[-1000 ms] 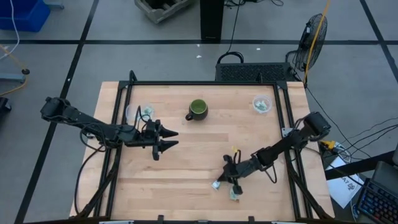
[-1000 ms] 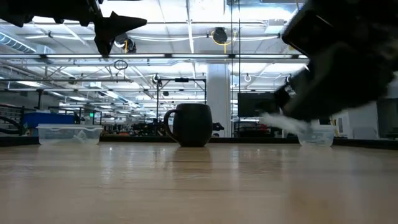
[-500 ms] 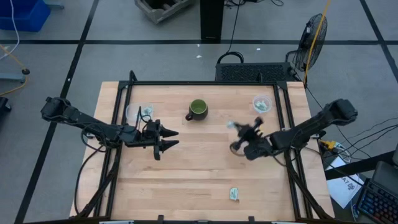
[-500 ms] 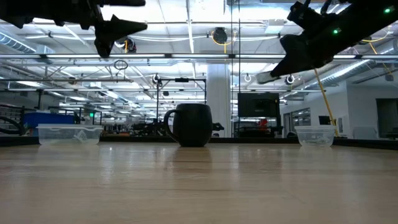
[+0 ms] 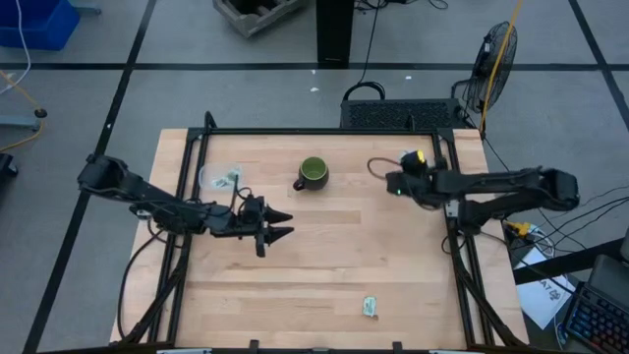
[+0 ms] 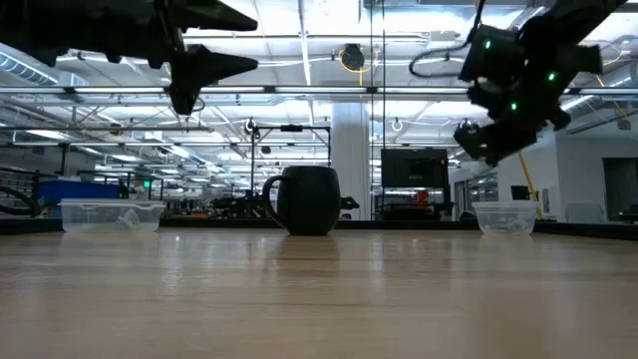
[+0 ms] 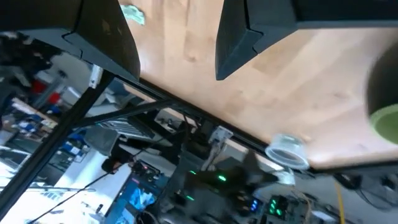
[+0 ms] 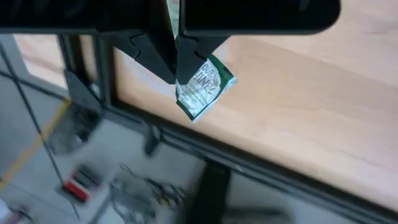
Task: Pick and place items into bin
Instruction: Put the green truvia packet into the right transparent bin, then put the white stevia packet into the left transparent bin
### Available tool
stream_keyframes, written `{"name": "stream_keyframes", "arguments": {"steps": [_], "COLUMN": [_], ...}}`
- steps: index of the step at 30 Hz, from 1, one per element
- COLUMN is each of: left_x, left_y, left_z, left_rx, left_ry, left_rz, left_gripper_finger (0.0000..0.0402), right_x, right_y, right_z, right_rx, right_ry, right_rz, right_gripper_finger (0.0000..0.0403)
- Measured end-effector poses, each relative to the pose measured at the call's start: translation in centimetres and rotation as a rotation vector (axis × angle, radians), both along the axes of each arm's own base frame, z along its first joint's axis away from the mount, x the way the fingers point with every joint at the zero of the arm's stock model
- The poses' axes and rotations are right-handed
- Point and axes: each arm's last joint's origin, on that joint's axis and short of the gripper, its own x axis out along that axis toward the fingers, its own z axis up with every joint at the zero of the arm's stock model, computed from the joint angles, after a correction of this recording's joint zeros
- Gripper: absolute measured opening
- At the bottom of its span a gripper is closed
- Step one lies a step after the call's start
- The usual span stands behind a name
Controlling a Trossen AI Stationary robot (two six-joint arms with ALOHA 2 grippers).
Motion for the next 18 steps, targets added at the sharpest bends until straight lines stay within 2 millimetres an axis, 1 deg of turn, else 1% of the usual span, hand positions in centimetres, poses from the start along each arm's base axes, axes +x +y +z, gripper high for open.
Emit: {"name": "stream_keyframes", "arguments": {"steps": [3,8,12,15,18], "left_x": [0.9,3.1,4.7,5.8,6.9], "left_y": [-0.1,-0.8,-1.3,-1.4,-1.4], "left_z": [-0.3,-0.2,-0.2,-0.2,-0.6], "left_rx": [-0.031,-0.022,0.003,0.017,0.023], "left_ry": [0.011,0.027,0.056,0.082,0.127], "left_rz": [-0.038,-0.079,-0.1,-0.097,-0.099], "left_gripper_finger": [0.0214,0.0214,0.0214,0.0214,0.0214], "right_x": [-0.9,-2.1,-2.6,-2.9,-2.9], "right_y": [-1.8,-3.7,-4.2,-4.2,-4.1], "right_z": [-1.1,-3.0,-4.1,-4.4,-4.3], "right_rx": [0.04,0.152,0.175,0.18,0.174], "right_ry": [0.016,0.002,-0.035,-0.028,-0.037], "right_rz": [-0.067,-0.069,-0.07,-0.079,-0.072], "right_gripper_finger": [0.0,0.0,0.0015,0.0041,0.0075]}}
